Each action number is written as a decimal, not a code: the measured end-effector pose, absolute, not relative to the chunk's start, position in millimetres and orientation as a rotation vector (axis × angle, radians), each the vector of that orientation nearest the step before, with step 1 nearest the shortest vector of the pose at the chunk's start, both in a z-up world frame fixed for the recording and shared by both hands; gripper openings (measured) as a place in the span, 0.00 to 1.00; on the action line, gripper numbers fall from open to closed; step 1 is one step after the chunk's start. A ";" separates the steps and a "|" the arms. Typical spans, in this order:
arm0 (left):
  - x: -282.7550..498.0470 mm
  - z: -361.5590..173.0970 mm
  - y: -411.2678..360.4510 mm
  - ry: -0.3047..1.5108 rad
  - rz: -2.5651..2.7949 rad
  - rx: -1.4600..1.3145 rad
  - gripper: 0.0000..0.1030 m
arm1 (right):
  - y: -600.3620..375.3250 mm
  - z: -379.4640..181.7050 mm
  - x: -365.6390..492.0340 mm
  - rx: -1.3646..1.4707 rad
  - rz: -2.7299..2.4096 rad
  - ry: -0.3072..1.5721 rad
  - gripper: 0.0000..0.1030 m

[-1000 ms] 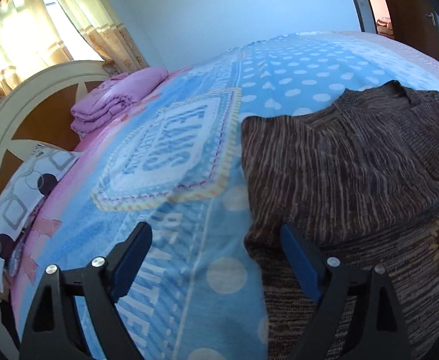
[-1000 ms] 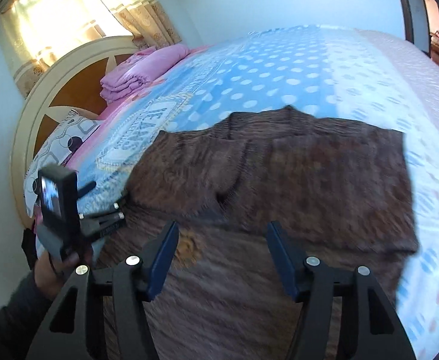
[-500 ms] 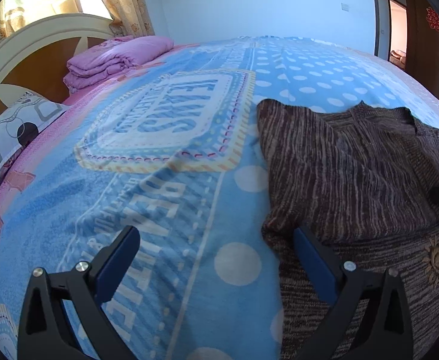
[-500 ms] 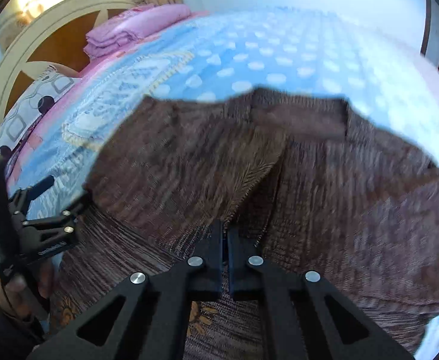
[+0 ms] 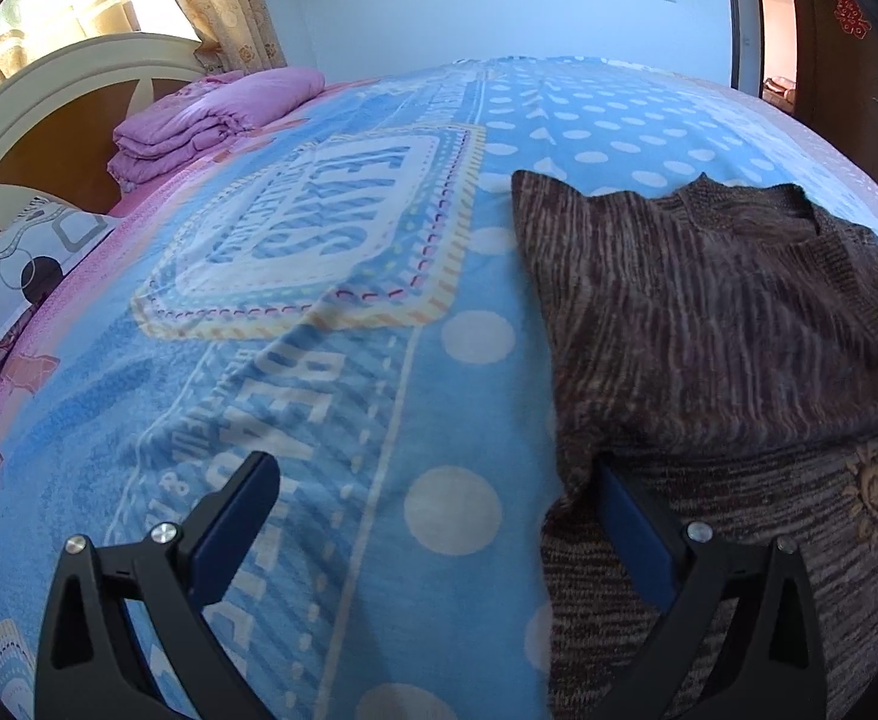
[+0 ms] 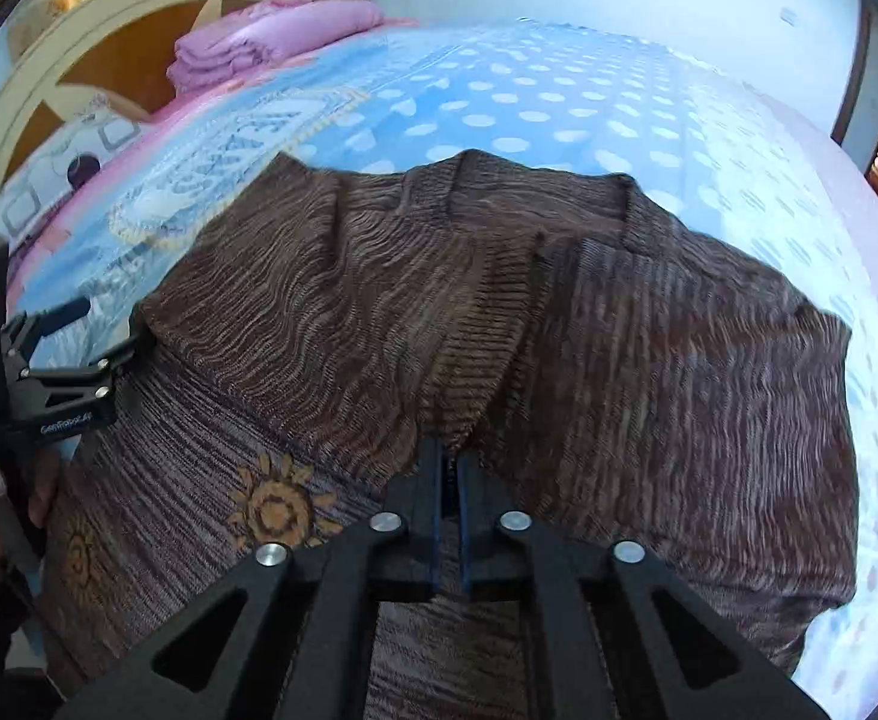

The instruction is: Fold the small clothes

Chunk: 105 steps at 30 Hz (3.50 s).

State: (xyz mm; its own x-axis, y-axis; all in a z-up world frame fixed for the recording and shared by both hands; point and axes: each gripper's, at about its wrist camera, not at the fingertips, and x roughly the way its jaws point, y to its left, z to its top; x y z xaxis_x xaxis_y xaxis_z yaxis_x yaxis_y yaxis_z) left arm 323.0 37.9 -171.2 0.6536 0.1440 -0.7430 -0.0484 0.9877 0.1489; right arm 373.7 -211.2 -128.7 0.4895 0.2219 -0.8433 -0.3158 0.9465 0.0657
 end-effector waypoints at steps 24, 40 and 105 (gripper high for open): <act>359.7 -170.3 19.6 0.794 0.270 0.308 1.00 | -232.4 -113.5 451.2 0.000 0.196 0.869 0.04; 408.6 -176.8 9.4 0.817 0.382 0.409 1.00 | -385.7 -143.7 376.6 0.053 -0.078 0.913 0.13; 187.9 -124.6 26.0 0.761 0.149 0.260 1.00 | -335.5 -125.3 156.1 0.126 0.097 0.892 0.52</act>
State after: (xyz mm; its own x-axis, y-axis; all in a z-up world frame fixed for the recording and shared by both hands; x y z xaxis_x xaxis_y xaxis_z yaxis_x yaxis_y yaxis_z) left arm 187.9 26.0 -124.6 0.7158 0.2267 -0.6605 -0.0395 0.9575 0.2858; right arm 156.1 -335.5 -125.3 0.6247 0.1363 -0.7689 -0.0315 0.9882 0.1497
